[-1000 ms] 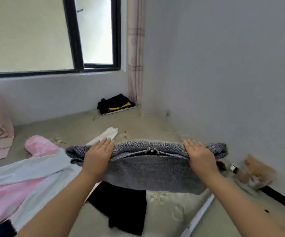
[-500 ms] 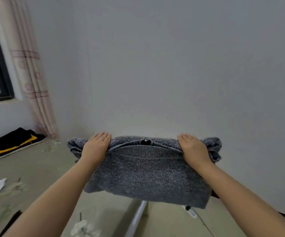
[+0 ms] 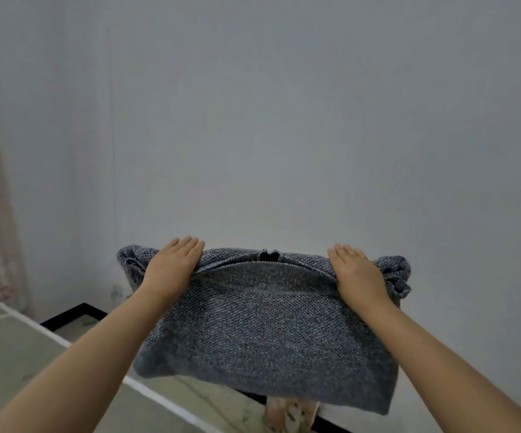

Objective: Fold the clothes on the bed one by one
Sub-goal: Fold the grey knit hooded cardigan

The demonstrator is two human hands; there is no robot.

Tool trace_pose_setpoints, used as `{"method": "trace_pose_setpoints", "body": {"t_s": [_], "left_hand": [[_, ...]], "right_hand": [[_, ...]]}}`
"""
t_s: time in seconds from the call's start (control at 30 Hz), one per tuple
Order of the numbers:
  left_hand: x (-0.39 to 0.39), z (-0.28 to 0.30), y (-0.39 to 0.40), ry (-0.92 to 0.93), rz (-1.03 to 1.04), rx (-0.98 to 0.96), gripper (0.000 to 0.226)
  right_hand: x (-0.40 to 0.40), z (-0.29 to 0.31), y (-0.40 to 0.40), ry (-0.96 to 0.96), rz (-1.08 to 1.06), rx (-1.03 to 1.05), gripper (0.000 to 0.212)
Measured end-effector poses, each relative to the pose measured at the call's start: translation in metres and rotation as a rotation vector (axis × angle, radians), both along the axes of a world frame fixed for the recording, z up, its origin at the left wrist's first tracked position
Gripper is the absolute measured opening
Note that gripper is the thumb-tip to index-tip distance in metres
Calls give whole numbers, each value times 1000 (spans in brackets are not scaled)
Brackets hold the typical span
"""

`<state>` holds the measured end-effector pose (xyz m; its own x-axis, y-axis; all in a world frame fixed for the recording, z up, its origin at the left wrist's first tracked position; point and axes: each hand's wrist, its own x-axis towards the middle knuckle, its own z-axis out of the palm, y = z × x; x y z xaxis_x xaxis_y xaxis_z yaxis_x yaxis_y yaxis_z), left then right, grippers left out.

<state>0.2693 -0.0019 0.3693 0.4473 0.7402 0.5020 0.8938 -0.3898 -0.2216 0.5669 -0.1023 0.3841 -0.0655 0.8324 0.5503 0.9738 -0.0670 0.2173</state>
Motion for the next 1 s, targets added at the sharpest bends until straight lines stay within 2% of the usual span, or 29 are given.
{"method": "trace_pose_setpoints", "body": {"t_s": [0.1,0.17,0.3,0.47,0.57,0.67,0.8,1.0], "left_hand": [[26,9,82,-26,1,23,61],[38,13,126,-22,15,20,61],[56,16,216,-30,34,25,59],[59,7,316,-16,149,-10,65],[51,-4,379,-9,264,-13,64],[38,-19,436,6,388,-50,63],[5,-42,501,10,529,-96,63],[-66,-78,526,-92,768,-178,60]], "right_hand": [[24,10,83,-46,-44,28,58],[35,14,130,-57,-14,93,60],[53,19,225,-112,-1,92,69],[67,17,364,-102,80,65,60],[68,4,456,-64,246,-4,56],[53,-13,544,-80,338,-19,57],[15,-38,654,-106,523,163,66],[-80,-74,762,-62,799,185,66]]}}
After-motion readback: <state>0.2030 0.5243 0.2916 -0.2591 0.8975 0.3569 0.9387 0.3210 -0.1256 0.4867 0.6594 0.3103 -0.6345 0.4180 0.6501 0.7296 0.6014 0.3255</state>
